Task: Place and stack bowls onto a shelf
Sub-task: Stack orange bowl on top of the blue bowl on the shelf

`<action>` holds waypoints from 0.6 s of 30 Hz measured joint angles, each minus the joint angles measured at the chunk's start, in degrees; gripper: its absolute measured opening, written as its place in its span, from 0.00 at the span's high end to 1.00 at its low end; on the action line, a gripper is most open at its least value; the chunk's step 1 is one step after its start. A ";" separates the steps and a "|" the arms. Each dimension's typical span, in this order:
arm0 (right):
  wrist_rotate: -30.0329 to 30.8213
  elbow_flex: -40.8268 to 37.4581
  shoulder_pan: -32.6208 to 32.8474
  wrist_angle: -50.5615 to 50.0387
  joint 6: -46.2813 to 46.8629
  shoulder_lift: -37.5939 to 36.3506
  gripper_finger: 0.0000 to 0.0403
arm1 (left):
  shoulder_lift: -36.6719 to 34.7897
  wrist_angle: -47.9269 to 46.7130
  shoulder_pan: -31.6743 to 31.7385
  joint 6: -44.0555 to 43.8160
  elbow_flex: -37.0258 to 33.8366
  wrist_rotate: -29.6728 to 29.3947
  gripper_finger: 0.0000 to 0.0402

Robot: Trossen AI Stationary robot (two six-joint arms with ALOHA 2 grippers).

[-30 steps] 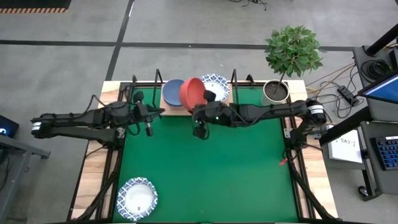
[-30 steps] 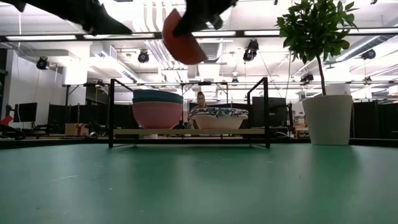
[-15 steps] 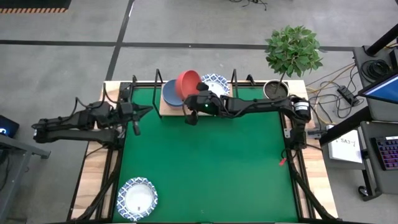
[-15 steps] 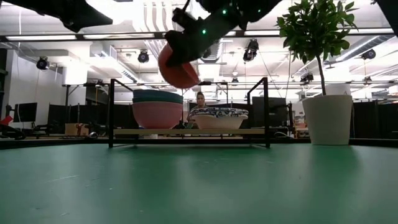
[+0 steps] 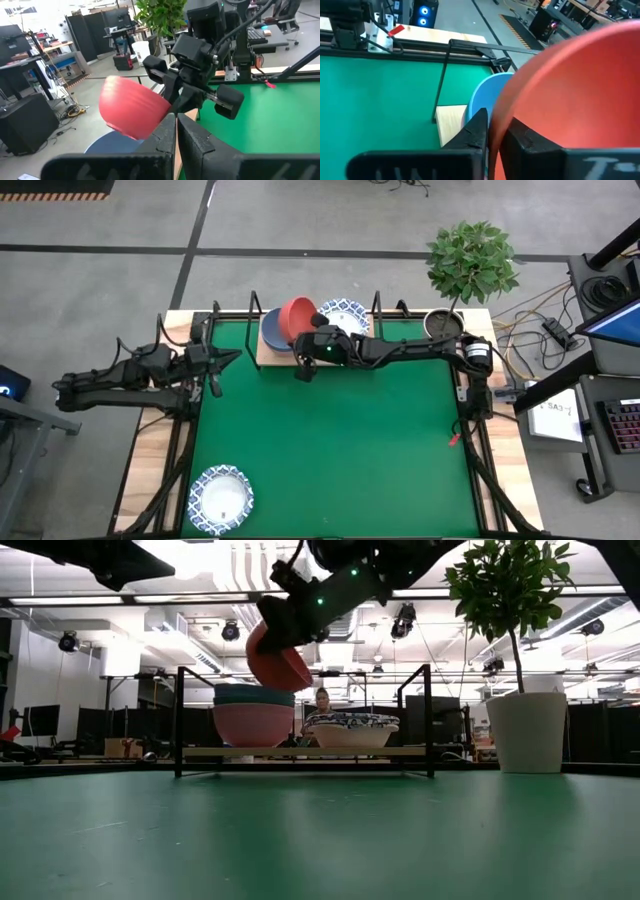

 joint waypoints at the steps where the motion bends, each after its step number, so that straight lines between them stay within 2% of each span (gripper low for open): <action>1: 0.01 0.00 -0.02 0.13 0.01 0.17 0.93 | -0.02 0.00 0.00 0.04 0.00 -0.01 1.00; 11: 0.21 0.12 -0.15 0.23 1.23 0.32 0.73 | -0.02 0.18 0.00 0.06 0.00 -0.02 1.00; 18: 0.37 1.27 0.63 -0.87 3.27 -0.71 0.74 | 0.10 0.17 0.00 0.04 0.00 -0.02 1.00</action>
